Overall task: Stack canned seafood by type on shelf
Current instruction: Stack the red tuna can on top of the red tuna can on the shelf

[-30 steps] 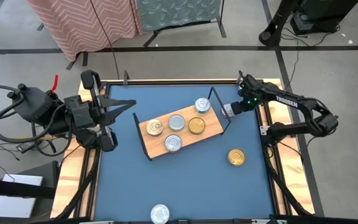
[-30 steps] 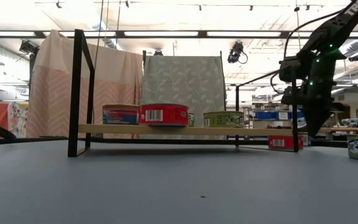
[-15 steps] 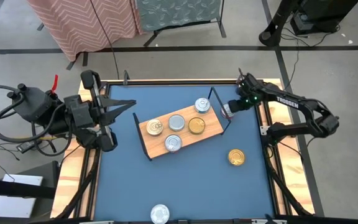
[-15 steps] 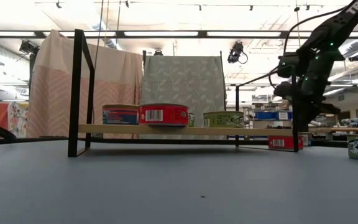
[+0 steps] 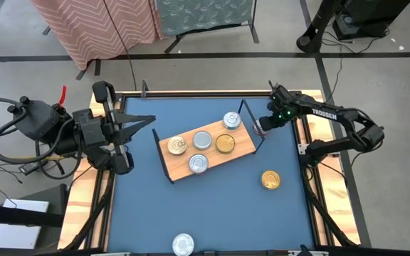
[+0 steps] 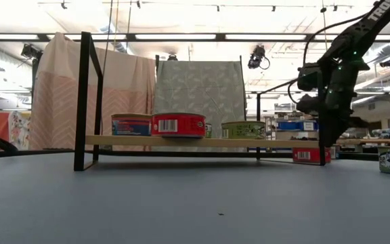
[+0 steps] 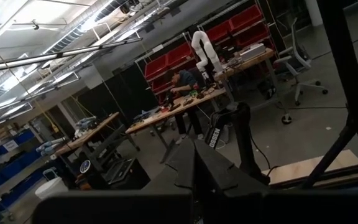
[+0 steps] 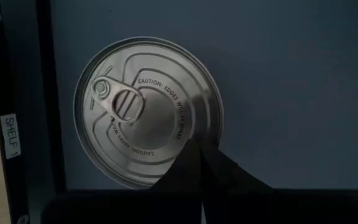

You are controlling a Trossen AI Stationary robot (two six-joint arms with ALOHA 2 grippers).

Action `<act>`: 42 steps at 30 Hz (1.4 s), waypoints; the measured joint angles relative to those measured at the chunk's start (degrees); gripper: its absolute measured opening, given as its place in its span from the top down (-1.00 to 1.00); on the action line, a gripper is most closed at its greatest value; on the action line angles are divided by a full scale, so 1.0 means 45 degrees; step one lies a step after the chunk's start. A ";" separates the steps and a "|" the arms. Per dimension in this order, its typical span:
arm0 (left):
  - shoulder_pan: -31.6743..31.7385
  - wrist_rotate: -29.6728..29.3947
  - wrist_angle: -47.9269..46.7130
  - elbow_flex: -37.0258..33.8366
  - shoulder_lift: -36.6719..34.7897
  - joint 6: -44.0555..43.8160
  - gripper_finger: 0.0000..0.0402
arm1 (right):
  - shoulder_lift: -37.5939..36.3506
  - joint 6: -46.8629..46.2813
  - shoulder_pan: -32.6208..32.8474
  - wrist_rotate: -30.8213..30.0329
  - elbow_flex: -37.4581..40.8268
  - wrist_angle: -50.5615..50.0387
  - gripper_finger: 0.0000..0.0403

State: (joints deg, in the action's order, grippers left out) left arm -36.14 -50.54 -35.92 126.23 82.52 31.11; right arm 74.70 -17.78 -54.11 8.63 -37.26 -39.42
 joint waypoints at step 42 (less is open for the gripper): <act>0.0000 -0.0010 0.0033 -0.0005 0.0000 0.0039 0.97 | -0.0907 -0.0539 -0.1479 -0.2330 0.0296 -0.0300 1.00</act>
State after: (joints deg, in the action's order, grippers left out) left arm -36.14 -50.59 -35.78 126.21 82.52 31.29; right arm 70.61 -20.21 -60.76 -1.86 -35.92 -40.77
